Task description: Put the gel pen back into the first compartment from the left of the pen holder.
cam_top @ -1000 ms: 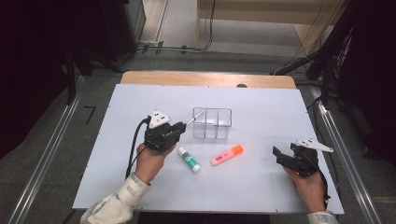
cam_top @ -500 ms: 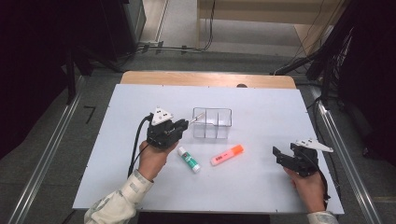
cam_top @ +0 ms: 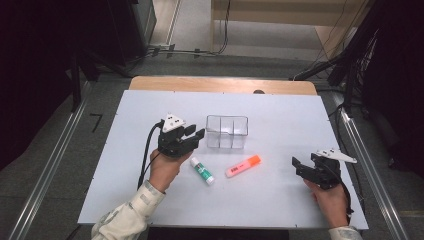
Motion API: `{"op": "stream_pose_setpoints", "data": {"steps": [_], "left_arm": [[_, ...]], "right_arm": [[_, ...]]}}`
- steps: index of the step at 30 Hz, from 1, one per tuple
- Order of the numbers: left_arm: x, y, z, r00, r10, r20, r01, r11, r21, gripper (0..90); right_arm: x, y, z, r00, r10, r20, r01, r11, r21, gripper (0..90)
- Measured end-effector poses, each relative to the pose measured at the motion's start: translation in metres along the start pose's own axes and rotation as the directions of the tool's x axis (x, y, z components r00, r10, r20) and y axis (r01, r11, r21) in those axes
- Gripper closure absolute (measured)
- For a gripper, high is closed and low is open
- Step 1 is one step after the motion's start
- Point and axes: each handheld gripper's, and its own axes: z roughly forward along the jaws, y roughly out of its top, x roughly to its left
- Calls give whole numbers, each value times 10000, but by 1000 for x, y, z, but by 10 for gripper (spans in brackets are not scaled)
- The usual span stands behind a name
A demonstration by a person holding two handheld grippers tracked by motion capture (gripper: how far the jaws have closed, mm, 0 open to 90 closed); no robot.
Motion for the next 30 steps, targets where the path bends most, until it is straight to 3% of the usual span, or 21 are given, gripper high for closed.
{"op": "stream_pose_setpoints", "data": {"steps": [8, 19, 30], "left_arm": [[0, 0, 0, 10000, 41, -19, -41, 10000, 32, 569], [0, -3, -1, 9998, -35, -208, 35, 10000, -12, 444], [1, -10, -8, 9998, -136, -172, 136, 9999, 18, 376]], "right_arm": [[0, 0, 0, 10000, 13, 1, -13, 10000, 9, 252], [0, 0, 0, 10000, -6, -5, 6, 10000, 1, 252], [0, 0, 0, 10000, -15, 6, 15, 10000, -13, 252]]}}
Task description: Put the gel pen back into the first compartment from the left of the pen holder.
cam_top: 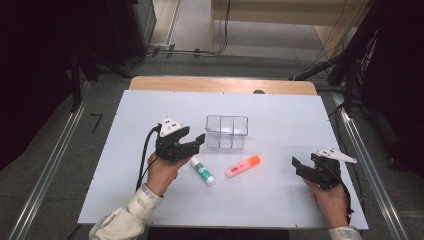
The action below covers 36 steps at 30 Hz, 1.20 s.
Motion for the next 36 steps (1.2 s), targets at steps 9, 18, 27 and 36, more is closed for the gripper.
{"op": "stream_pose_setpoints", "data": {"steps": [9, 18, 27, 36], "left_arm": [[8, -10, -4, 9993, -284, -223, 289, 9994, 203, 283], [17, -23, -5, 9952, -444, -867, 477, 9982, 363, 173], [25, -41, -5, 9906, -695, -1175, 747, 9964, 405, 152], [25, -45, -5, 9897, -754, -1219, 805, 9961, 375, 152]], "right_arm": [[0, 0, 0, 10000, -6, -3, 6, 10000, 2, 252], [1, 0, 0, 10000, -13, 4, 13, 10000, 24, 252], [1, 0, -1, 10000, -42, -10, 42, 10000, 15, 252], [2, 0, 0, 10000, -32, -46, 32, 10000, 48, 252]]}}
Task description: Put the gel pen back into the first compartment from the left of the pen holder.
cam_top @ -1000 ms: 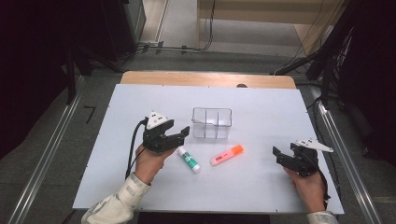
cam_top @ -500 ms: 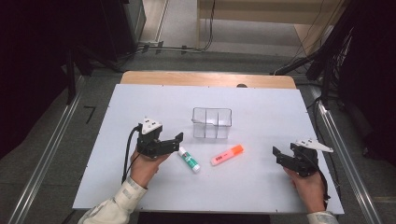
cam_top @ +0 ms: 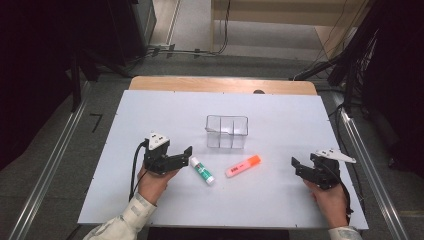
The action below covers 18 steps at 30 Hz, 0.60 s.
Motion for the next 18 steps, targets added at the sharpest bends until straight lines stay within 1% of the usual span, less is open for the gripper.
{"op": "stream_pose_setpoints", "data": {"steps": [6, 18], "left_arm": [[0, 0, 1, 10000, -13, -19, 13, 10000, 19, 145], [1, -1, 0, 9999, -38, -106, 39, 10000, 12, 145]], "right_arm": [[-1, 0, 0, 10000, 52, 8, -52, 10000, 14, 252], [0, 0, 0, 10000, 11, -19, -11, 10000, -10, 252]]}}
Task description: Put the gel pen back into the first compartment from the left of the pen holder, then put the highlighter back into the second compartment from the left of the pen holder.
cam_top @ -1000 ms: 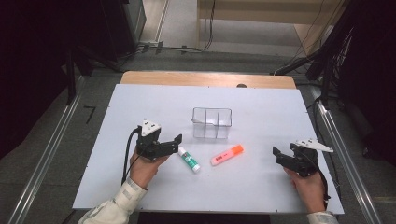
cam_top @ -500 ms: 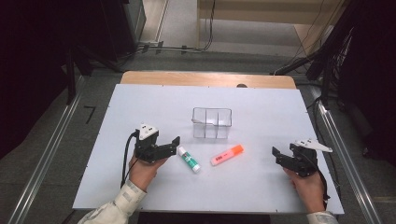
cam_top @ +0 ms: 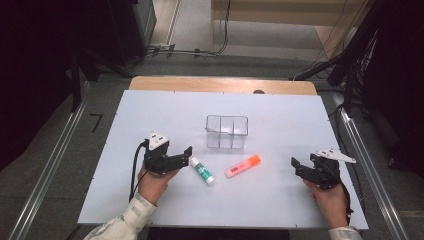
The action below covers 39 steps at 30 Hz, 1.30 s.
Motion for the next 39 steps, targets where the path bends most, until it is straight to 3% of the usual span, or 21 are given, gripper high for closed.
{"op": "stream_pose_setpoints", "data": {"steps": [24, 32, 39], "left_arm": [[-5, -1, 1, 9998, 72, 198, -73, 9999, 73, 144], [-13, -1, 4, 9991, 131, 400, -136, 9998, 122, 145], [-27, 1, 11, 9963, 402, 762, -422, 9988, 246, 145]], "right_arm": [[0, 0, -1, 10000, -33, -3, 33, 10000, -21, 252], [0, 0, -1, 10000, -41, 9, 41, 10000, -12, 252], [0, 0, -1, 10000, -29, 24, 29, 10000, -8, 252]]}}
